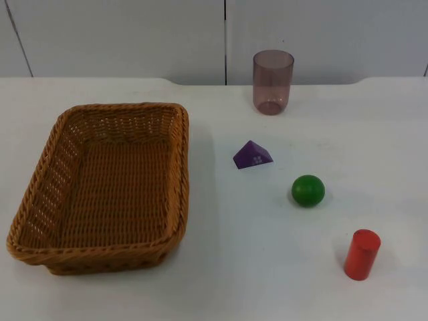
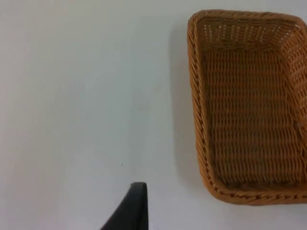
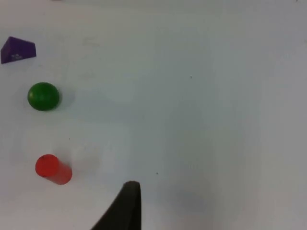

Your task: Pick up the basket with the left hand and place the triangular block into the basket with the right hand.

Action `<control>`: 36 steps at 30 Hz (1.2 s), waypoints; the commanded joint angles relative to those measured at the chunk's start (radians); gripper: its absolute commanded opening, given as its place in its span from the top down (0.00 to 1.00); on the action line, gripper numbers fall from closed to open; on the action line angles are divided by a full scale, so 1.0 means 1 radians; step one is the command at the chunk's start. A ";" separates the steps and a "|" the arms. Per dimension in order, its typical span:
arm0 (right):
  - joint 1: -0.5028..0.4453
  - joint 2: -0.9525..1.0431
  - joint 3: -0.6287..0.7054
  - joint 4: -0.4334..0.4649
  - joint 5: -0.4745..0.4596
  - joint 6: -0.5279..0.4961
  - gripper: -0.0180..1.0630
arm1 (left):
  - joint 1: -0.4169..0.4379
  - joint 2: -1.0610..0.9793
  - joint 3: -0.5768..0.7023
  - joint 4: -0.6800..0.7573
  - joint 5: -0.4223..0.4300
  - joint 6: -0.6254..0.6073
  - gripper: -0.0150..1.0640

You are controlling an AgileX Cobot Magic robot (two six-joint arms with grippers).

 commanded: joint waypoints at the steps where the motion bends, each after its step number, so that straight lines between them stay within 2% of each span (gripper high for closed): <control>1: -0.002 0.040 -0.006 -0.001 -0.031 -0.006 0.01 | 0.003 0.033 -0.010 -0.011 -0.032 0.008 0.01; 9: -0.002 0.186 -0.006 -0.001 -0.060 -0.006 0.01 | 0.003 0.119 -0.010 -0.013 -0.043 0.037 0.02; 12: -0.002 0.194 -0.006 0.001 -0.060 -0.006 0.01 | 0.003 0.129 -0.010 -0.013 -0.046 0.037 0.05; 16: -0.002 0.194 -0.006 -0.001 -0.060 -0.006 0.01 | 0.003 0.138 -0.010 -0.013 -0.058 0.042 0.15; 24: -0.002 0.194 -0.006 -0.001 -0.058 -0.006 0.01 | 0.003 0.188 -0.010 -0.042 -0.061 0.066 0.15; 29: -0.002 0.194 -0.006 -0.001 -0.060 -0.006 0.01 | 0.003 0.271 -0.010 -0.126 -0.118 0.148 0.15; 33: -0.002 0.194 -0.006 -0.001 -0.062 -0.006 0.01 | 0.003 0.411 -0.012 -0.204 -0.201 0.221 0.15; 36: -0.002 0.194 -0.006 -0.001 -0.062 -0.006 0.01 | 0.003 0.503 -0.039 -0.213 -0.225 0.241 0.15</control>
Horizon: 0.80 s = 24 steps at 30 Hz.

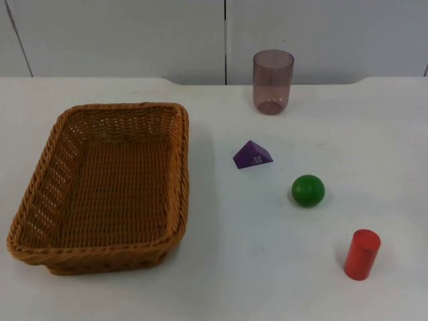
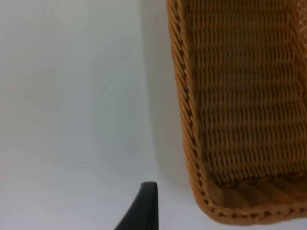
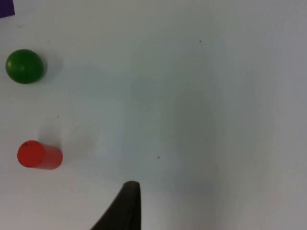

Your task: Pick up the basket with the left hand and place the triangular block into the basket with the right hand.

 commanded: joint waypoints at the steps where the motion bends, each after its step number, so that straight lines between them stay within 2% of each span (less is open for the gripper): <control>1: -0.002 0.000 -0.005 -0.001 -0.008 -0.006 0.01 | 0.003 0.067 -0.031 -0.021 -0.037 0.022 0.15; 3: -0.002 0.000 -0.005 -0.001 -0.008 -0.006 0.01 | 0.003 0.135 -0.059 -0.021 -0.045 0.022 0.15; 7: -0.002 0.000 -0.005 -0.001 -0.008 -0.006 0.01 | 0.003 0.373 -0.221 -0.035 -0.048 0.079 0.15; 8: -0.002 0.000 -0.005 -0.001 -0.008 -0.006 0.01 | 0.003 0.373 -0.221 -0.035 -0.048 0.079 0.15; 13: -0.002 0.000 -0.005 -0.001 -0.008 -0.006 0.01 | 0.005 0.591 -0.401 -0.043 -0.029 0.118 0.15; 18: -0.002 0.000 -0.005 -0.006 -0.008 -0.006 0.01 | -0.008 0.731 -0.485 -0.060 -0.019 0.181 0.15; 24: -0.002 0.000 -0.005 -0.006 -0.008 -0.006 0.01 | -0.008 0.840 -0.508 -0.064 -0.022 0.201 0.15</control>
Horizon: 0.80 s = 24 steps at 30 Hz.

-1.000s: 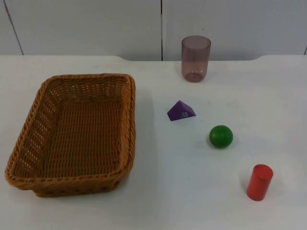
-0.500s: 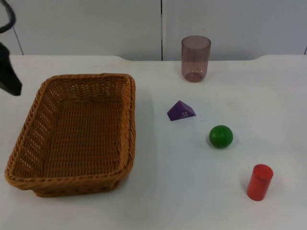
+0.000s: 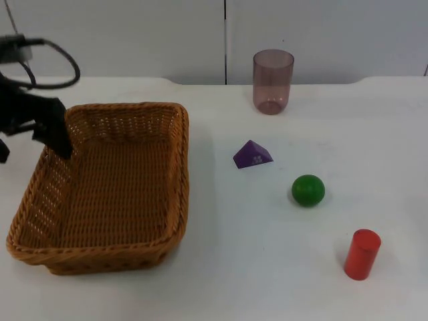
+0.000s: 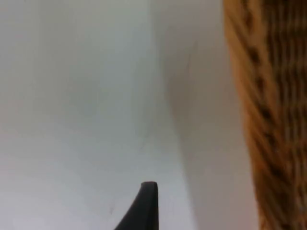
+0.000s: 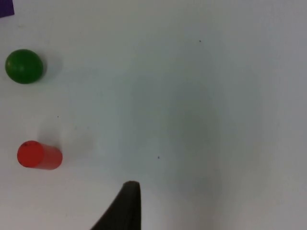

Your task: Pick up the basket with the left hand and place the triangular block into the basket with the right hand.

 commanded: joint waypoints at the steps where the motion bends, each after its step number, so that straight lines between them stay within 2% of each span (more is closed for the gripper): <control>1: -0.002 0.000 -0.005 -0.005 -0.010 -0.006 0.01 | -0.011 0.038 -0.009 -0.021 0.005 0.015 0.15; 6: -0.002 0.000 -0.005 -0.005 -0.024 -0.006 0.01 | -0.039 0.080 -0.007 -0.021 0.007 0.021 0.16; 8: -0.002 0.000 -0.005 -0.007 -0.024 -0.006 0.01 | -0.053 0.089 -0.007 -0.026 0.001 0.021 0.21; 10: -0.002 0.000 -0.005 -0.007 -0.024 -0.006 0.01 | -0.059 0.091 -0.007 -0.023 -0.001 0.021 0.34; 11: -0.002 0.000 -0.005 -0.007 -0.024 -0.006 0.01 | -0.059 0.091 -0.007 -0.023 -0.001 0.021 0.34; 16: -0.002 0.000 -0.005 -0.013 -0.024 -0.019 0.01 | -0.058 0.091 -0.007 -0.027 0.014 0.014 0.80; 17: -0.002 0.000 -0.005 -0.013 -0.024 -0.019 0.01 | -0.058 0.091 -0.007 -0.027 0.014 0.014 0.80; 19: -0.002 0.000 -0.005 -0.028 -0.029 -0.021 0.01 | -0.058 0.091 -0.007 -0.027 0.020 0.002 0.99; 21: -0.002 0.000 -0.005 -0.035 -0.031 -0.021 0.01 | -0.058 0.079 -0.007 -0.029 0.051 -0.057 0.99; 24: -0.002 0.000 -0.005 -0.039 -0.031 -0.021 0.01 | -0.056 0.048 -0.007 -0.029 0.100 -0.082 0.99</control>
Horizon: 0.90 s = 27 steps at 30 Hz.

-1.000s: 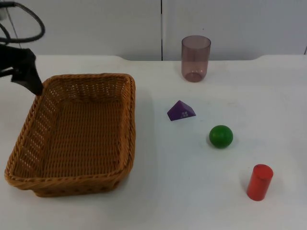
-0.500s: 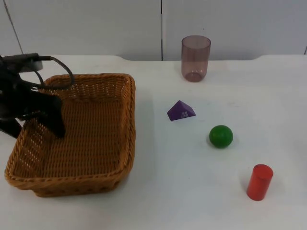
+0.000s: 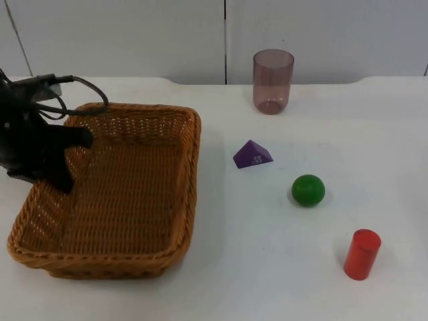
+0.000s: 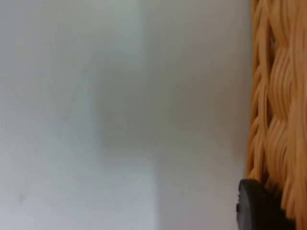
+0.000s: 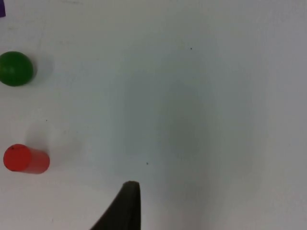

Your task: Pick up the basket with the left hand and place the triangular block into the basket with the right hand.

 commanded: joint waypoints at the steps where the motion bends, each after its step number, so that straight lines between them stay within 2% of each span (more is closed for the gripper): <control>1: -0.002 0.000 -0.005 -0.008 -0.012 -0.007 0.01 | -0.001 -0.043 0.001 0.008 0.060 -0.017 0.99; 2: -0.002 0.000 -0.005 -0.008 -0.012 -0.007 0.01 | -0.001 -0.086 0.001 0.006 0.120 -0.029 0.99; 9: -0.002 0.000 -0.005 -0.008 -0.008 -0.007 0.01 | -0.001 -0.287 0.069 -0.089 0.199 -0.030 0.99; 12: -0.002 0.000 -0.005 -0.008 -0.003 -0.007 0.01 | -0.001 -0.387 0.147 -0.138 0.201 -0.025 0.99; 19: -0.002 0.000 -0.005 0.001 0.007 -0.007 0.01 | 0.020 -0.446 0.300 -0.209 0.194 0.028 0.99; 22: -0.002 0.000 -0.005 0.029 0.007 -0.011 0.01 | 0.067 -0.446 0.400 -0.381 0.176 0.199 0.99; 25: -0.002 0.000 -0.005 0.030 -0.003 -0.011 0.01 | 0.080 -0.446 0.453 -0.437 0.151 0.267 0.99; 27: -0.002 0.000 -0.005 0.030 -0.011 -0.011 0.01 | 0.080 -0.446 0.489 -0.424 0.114 0.280 0.99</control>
